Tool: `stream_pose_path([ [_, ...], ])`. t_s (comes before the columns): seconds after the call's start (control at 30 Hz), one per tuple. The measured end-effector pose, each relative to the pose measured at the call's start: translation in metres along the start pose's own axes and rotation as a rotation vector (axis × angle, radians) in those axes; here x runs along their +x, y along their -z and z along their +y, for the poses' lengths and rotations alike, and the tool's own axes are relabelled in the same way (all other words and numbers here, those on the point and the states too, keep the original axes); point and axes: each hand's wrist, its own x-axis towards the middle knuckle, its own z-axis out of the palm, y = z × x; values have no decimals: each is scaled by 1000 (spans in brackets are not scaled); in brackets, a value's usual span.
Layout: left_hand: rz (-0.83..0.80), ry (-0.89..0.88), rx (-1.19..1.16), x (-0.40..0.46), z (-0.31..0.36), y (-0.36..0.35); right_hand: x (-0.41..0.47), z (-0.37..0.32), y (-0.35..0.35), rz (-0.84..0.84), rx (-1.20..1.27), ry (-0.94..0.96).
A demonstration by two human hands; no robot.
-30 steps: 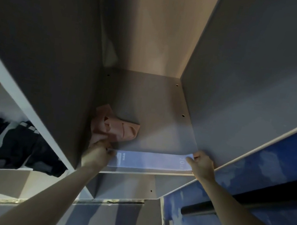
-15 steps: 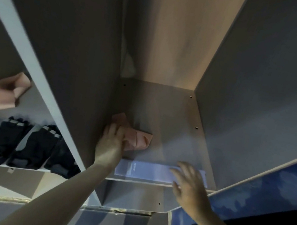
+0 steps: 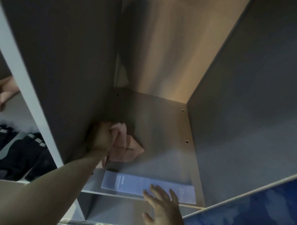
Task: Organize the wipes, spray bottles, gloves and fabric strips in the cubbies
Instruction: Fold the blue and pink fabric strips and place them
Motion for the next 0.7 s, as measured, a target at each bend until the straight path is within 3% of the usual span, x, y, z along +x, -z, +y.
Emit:
stream_pose_path([
  [0.1, 183, 14, -213, -4, 49, 26, 1, 0, -3, -54, 43, -44],
  [0.3, 401, -276, -534, -18, 145, 81, -3, -1, -6, -153, 27, -89],
  [0.37, 413, -283, -702, -29, 178, 101, -3, -7, 4, -236, 6, -134],
  [0.43, 308, -246, -901, -41, 208, 117, -1, -14, 21, -288, 23, -190],
  [0.5, 228, -182, -1023, -54, 228, 133, 11, -30, 47, -194, 351, -333],
  [0.57, 156, -138, -1059, -71, 240, 150, 20, -57, 85, -109, 914, -475],
  [0.63, 97, -146, -1066, -98, 249, 167, 23, -89, 123, -85, 1341, -510],
  [0.7, 41, -112, -1101, -123, 248, 180, 24, -115, 151, -60, 1815, -428],
])
